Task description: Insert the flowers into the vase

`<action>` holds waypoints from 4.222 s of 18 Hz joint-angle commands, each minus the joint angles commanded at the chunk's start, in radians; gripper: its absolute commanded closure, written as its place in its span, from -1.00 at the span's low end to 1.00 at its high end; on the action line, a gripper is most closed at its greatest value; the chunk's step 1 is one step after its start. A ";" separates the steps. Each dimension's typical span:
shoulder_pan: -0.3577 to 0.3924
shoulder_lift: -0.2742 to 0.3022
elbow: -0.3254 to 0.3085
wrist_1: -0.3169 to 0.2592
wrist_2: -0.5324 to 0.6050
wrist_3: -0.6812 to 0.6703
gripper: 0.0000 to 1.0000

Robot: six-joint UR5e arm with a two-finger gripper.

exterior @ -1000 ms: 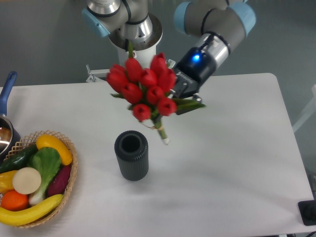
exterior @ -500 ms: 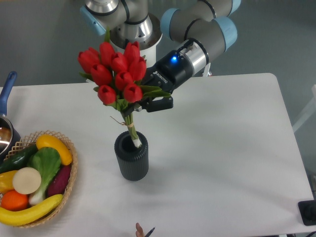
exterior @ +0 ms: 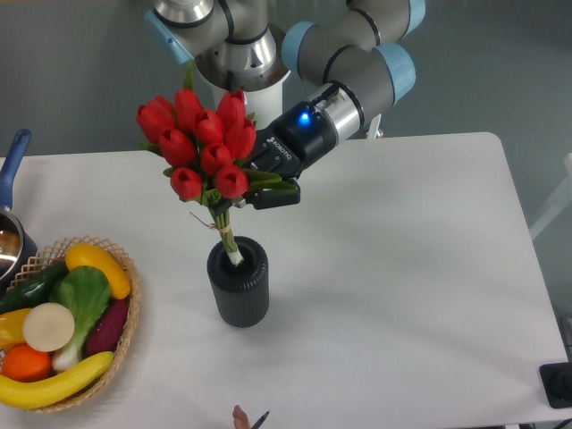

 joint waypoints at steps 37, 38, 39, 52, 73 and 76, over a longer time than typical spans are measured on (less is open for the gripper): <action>0.015 -0.193 -0.072 0.008 0.023 0.117 0.42; 0.014 -0.195 -0.071 0.006 0.025 0.121 0.41; 0.014 -0.196 -0.071 0.008 0.040 0.129 0.35; 0.021 -0.195 -0.069 0.009 0.074 0.138 -0.15; 0.273 0.081 -0.100 0.005 0.245 0.212 -1.00; 0.345 0.138 -0.066 0.005 0.359 0.212 -1.00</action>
